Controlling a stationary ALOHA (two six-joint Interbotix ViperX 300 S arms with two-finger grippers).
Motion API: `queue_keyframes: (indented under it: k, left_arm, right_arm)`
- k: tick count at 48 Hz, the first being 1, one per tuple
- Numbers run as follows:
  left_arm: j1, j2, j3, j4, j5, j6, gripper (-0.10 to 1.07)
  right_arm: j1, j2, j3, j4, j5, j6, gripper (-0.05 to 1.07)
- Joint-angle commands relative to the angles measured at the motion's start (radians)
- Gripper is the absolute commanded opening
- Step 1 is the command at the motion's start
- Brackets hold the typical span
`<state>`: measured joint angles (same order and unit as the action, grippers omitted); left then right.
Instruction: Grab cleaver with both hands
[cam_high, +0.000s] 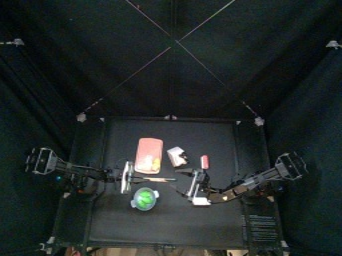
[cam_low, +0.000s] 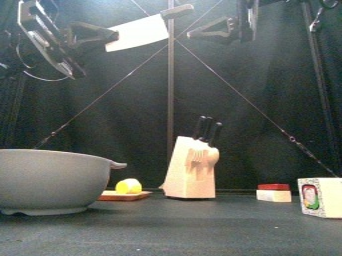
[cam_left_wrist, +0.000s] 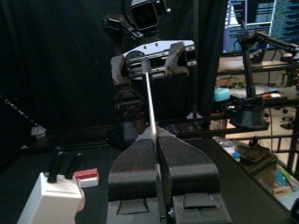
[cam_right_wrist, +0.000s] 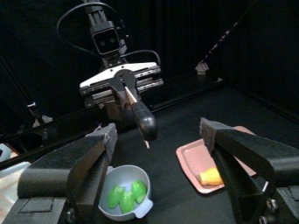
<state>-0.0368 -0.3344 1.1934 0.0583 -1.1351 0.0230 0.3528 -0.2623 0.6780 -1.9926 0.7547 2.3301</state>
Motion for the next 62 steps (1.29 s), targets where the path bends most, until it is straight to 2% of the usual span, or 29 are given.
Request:
queue_keyframes:
  k: [1, 7, 13, 27, 38, 43, 49, 58, 62]
  left_arm:
    - [0.002, -0.002, -0.005, -0.002, -0.009, 0.002, 0.21]
    - [0.002, -0.006, 0.017, -0.012, -0.009, 0.002, 0.21]
    - [0.028, -0.018, 0.055, -0.032, -0.008, 0.003, 0.21]
    - [0.044, -0.028, 0.087, -0.049, -0.005, 0.003, 0.21]
    - [0.044, -0.032, 0.089, -0.049, -0.002, 0.003, 0.21]
    - [0.046, -0.032, 0.089, -0.049, -0.002, 0.003, 0.21]
    - [0.044, -0.032, 0.089, -0.049, 0.0, 0.003, 0.21]
    - [0.044, -0.032, 0.091, -0.049, 0.0, 0.003, 0.21]
    - [0.044, -0.032, 0.091, -0.049, 0.0, 0.003, 0.21]
  right_arm:
    - [0.0, -0.014, -0.017, 0.009, 0.006, 0.0, 1.03]
    - [0.002, -0.017, -0.017, 0.044, 0.006, -0.002, 1.03]
    - [0.003, -0.023, -0.023, 0.103, -0.002, -0.014, 1.03]
    - [-0.008, -0.028, -0.072, 0.287, -0.103, -0.026, 1.03]
    - [-0.124, -0.081, -0.124, 0.43, -0.282, -0.031, 1.03]
    - [-0.169, -0.098, -0.13, 0.476, -0.316, -0.049, 1.03]
    - [-0.196, -0.117, -0.132, 0.534, -0.262, -0.078, 1.03]
    - [-0.156, -0.13, -0.183, 0.626, 0.015, -0.247, 1.03]
    - [-0.137, -0.129, -0.225, 0.672, 0.091, -0.344, 1.03]
